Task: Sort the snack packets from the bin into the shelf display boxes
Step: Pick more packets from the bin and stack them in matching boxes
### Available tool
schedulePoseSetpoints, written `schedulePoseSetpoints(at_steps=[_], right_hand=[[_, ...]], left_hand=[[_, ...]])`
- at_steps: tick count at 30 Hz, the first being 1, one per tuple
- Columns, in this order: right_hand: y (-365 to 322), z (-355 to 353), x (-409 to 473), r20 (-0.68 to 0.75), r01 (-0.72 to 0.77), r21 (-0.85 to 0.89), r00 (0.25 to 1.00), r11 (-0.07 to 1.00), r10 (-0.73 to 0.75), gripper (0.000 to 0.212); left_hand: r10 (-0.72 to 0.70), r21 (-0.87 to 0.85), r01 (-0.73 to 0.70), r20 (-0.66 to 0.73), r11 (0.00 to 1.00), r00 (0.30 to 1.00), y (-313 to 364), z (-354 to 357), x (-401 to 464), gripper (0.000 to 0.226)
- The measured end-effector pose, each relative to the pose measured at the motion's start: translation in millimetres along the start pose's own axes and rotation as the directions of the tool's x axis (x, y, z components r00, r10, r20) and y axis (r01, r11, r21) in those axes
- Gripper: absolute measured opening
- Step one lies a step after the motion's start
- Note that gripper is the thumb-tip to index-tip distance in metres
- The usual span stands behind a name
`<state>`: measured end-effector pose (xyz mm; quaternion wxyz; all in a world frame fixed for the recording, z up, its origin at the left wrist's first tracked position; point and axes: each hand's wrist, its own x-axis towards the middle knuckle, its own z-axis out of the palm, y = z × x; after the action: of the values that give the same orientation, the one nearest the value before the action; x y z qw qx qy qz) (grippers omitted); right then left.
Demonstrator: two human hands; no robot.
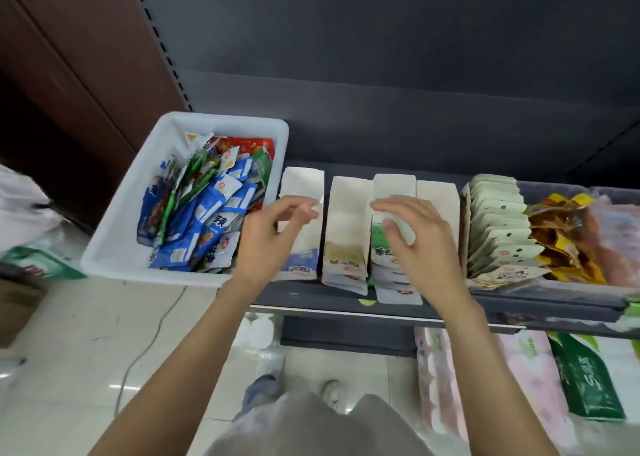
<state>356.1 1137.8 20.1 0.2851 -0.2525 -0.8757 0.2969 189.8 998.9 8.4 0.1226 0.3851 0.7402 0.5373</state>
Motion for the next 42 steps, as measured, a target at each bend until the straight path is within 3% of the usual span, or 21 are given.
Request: schedulePoseSetpoints(at_steps=[2, 4, 8, 11, 14, 17, 21, 23, 26, 28, 30, 32, 34, 35, 36, 37, 38, 39, 40, 41, 42], right_hand=[[-28, 17, 20, 0.005, -0.03, 0.151, 1.0, 0.988, 0.029, 0.025], [-48, 50, 38, 0.055, 0.002, 0.18, 0.998, 0.984, -0.013, 0.023], [-76, 134, 72, 0.252, 0.159, 0.023, 0.954, 0.987, -0.159, 0.022], [-86, 189, 97, 0.38, 0.287, -0.136, 0.899, 0.948, -0.217, 0.032], [-87, 226, 114, 0.491, 0.437, -0.293, 0.832, 0.85, -0.258, 0.045], [-84, 243, 118, 0.587, 0.556, -0.339, 0.755, 0.759, -0.291, 0.037], [-83, 245, 116, 0.59, 0.642, -0.331, 0.713, 0.692, -0.379, 0.023], [-80, 239, 113, 0.629, 0.7, -0.303, 0.657, 0.647, -0.415, 0.025], [-74, 222, 107, 0.527, 0.743, -0.254, 0.643, 0.619, -0.556, 0.032], [-69, 209, 104, 0.407, 0.717, -0.251, 0.687, 0.65, -0.602, 0.031], [-67, 202, 102, 0.355, 0.669, -0.281, 0.739, 0.688, -0.573, 0.026], [-72, 200, 101, 0.459, 0.64, -0.334, 0.752, 0.693, -0.473, 0.02], [-77, 199, 101, 0.645, 0.601, -0.401, 0.721, 0.691, -0.252, 0.007], [-78, 195, 100, 0.668, 0.571, -0.425, 0.721, 0.702, -0.182, 0.011], [-80, 191, 99, 0.631, 0.544, -0.408, 0.748, 0.733, -0.204, 0.013], [-80, 185, 98, 0.518, 0.5, -0.373, 0.811, 0.782, -0.272, 0.01], [-81, 177, 96, 0.314, 0.438, -0.306, 0.885, 0.845, -0.345, 0.006], [-83, 169, 93, 0.077, 0.326, -0.197, 0.945, 0.925, -0.317, 0.004], [-87, 160, 89, -0.121, 0.175, -0.004, 0.977, 0.985, -0.174, 0.004], [-90, 152, 84, -0.205, 0.004, 0.265, 0.977, 0.964, 0.053, 0.001], [-95, 146, 80, -0.166, -0.166, 0.514, 0.943, 0.841, 0.287, 0.005]], left_hand=[[-0.081, 0.002, 0.083, -0.222, 0.997, 0.972, -16, -34, 0, 0.015], [-0.088, 0.173, 0.145, -0.301, 0.974, 0.95, -44, -67, 6, 0.011], [-0.106, 0.593, 0.201, -0.191, 0.78, 0.976, -105, -120, 23, 0.025], [-0.218, 0.706, 0.201, -0.067, 0.679, 0.974, -130, -134, 28, 0.04], [-0.175, 0.731, 0.097, 0.03, 0.675, 0.984, -142, -135, 29, 0.04], [-0.127, 0.714, 0.07, 0.027, 0.696, 0.992, -148, -135, 31, 0.04], [-0.152, 0.678, 0.095, 0.024, 0.729, 0.988, -153, -141, 32, 0.046], [-0.163, 0.651, 0.093, 0.047, 0.753, 0.986, -154, -145, 31, 0.05], [-0.154, 0.501, 0.125, 0.016, 0.856, 0.988, -153, -147, 25, 0.046], [-0.193, 0.32, 0.203, -0.064, 0.925, 0.979, -148, -147, 22, 0.038], [-0.216, 0.256, 0.235, -0.101, 0.938, 0.971, -145, -147, 20, 0.034], [-0.241, 0.259, 0.25, -0.066, 0.933, 0.968, -145, -143, 18, 0.029], [-0.295, 0.259, 0.288, -0.011, 0.922, 0.955, -145, -138, 17, 0.028], [-0.325, 0.258, 0.312, 0.01, 0.914, 0.946, -144, -135, 17, 0.029], [-0.35, 0.25, 0.336, 0.013, 0.908, 0.937, -141, -133, 17, 0.029], [-0.375, 0.218, 0.367, -0.009, 0.904, 0.927, -138, -132, 17, 0.029], [-0.409, 0.14, 0.412, -0.057, 0.9, 0.911, -133, -132, 18, 0.028], [-0.462, 0.01, 0.466, -0.116, 0.885, 0.879, -125, -132, 18, 0.025], [-0.535, -0.172, 0.512, -0.141, 0.842, 0.833, -115, -132, 19, 0.022], [-0.603, -0.368, 0.535, -0.095, 0.761, 0.792, -104, -131, 20, 0.02], [-0.625, -0.514, 0.535, -0.004, 0.67, 0.78, -93, -128, 21, 0.023]])
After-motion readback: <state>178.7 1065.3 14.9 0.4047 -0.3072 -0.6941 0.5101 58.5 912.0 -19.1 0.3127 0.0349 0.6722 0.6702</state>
